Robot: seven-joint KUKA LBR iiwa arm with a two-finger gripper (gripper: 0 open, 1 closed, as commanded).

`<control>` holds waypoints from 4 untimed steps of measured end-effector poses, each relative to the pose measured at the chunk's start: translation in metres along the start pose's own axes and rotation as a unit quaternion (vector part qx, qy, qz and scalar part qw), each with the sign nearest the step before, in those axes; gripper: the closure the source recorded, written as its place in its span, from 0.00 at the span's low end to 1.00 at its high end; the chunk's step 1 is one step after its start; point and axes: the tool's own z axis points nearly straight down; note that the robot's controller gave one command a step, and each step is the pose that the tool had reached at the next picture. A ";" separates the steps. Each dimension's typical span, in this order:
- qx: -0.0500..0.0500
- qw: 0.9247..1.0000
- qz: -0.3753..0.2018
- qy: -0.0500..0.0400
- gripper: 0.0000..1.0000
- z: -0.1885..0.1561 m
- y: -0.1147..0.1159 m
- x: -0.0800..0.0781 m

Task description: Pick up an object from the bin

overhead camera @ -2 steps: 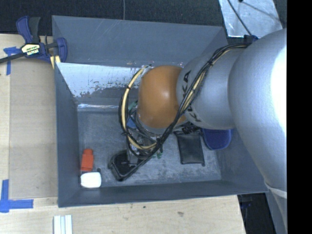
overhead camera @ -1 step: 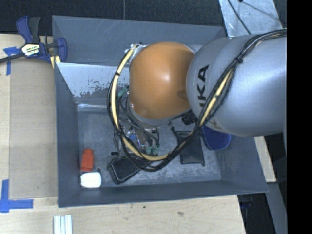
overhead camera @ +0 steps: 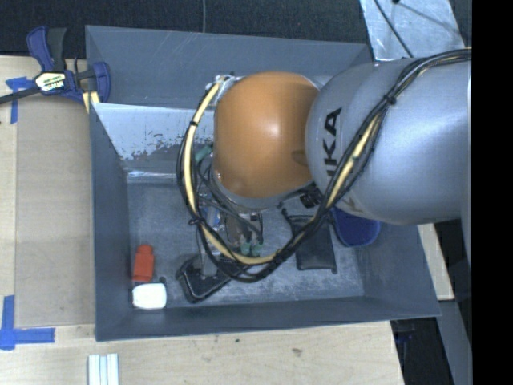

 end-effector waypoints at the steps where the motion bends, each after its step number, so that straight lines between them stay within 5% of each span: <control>1: 0.001 0.992 -0.125 0.003 0.00 0.104 -0.022 -0.003; 2: -0.001 0.993 -0.114 0.010 0.00 0.155 -0.050 -0.006; 3: 0.000 0.993 -0.115 0.014 1.00 0.154 -0.050 -0.004; 4: 0.000 0.993 -0.117 -0.002 1.00 0.040 -0.054 -0.021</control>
Offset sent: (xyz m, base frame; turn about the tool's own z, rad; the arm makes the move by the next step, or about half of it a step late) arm 0.0043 -0.0203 -0.1017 -0.2502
